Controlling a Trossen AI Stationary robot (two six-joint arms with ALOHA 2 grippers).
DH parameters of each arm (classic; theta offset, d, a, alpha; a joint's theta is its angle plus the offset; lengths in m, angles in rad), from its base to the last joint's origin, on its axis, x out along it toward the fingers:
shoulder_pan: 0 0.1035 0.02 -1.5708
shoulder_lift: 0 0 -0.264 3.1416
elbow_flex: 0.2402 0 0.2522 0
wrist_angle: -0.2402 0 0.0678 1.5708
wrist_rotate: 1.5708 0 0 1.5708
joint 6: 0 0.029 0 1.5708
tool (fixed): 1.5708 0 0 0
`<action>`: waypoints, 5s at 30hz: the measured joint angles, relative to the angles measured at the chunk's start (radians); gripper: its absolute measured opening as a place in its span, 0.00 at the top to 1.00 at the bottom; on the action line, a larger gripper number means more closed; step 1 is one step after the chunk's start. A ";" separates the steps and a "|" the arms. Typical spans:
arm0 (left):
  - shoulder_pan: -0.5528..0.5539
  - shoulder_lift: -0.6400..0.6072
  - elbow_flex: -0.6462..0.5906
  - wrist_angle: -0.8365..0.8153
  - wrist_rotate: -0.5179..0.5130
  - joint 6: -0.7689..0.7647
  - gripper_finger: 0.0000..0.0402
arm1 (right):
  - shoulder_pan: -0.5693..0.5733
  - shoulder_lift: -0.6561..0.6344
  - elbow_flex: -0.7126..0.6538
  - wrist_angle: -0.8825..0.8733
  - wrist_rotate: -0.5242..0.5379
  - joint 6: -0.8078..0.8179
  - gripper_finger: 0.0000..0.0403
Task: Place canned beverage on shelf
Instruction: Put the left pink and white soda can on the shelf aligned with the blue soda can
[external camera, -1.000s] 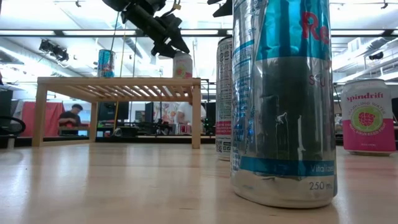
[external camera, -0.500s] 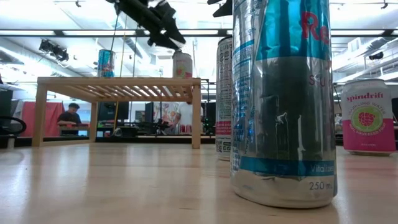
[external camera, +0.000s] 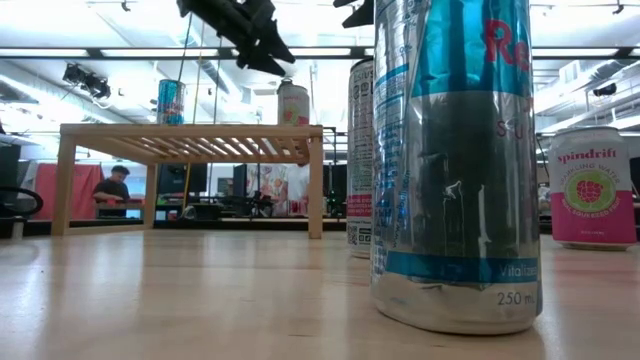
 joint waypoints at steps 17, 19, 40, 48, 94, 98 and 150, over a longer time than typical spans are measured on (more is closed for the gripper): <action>0.001 0.053 0.002 0.059 -0.037 -0.073 0.18 | 0.000 0.000 0.000 0.001 0.004 -0.010 0.09; 0.004 0.061 0.001 0.049 -0.038 -0.073 0.18 | 0.000 0.000 0.000 0.001 0.004 -0.011 0.09; -0.023 0.105 0.001 0.073 -0.085 -0.070 0.18 | 0.000 0.000 0.000 0.000 0.003 -0.011 0.09; -0.048 0.103 0.001 0.104 -0.109 -0.023 0.18 | 0.000 0.000 0.000 -0.004 0.003 -0.012 0.09; -0.013 0.151 0.003 0.056 -0.151 -0.045 0.26 | 0.000 0.000 0.000 -0.042 0.000 -0.034 0.09; -0.021 0.122 0.000 0.028 -0.153 -0.035 0.26 | 0.000 0.000 0.000 -0.045 0.000 -0.034 0.09; 0.016 -0.272 -0.254 -0.098 -0.524 -0.093 0.27 | 0.001 0.000 0.000 -0.088 -0.005 -0.029 0.09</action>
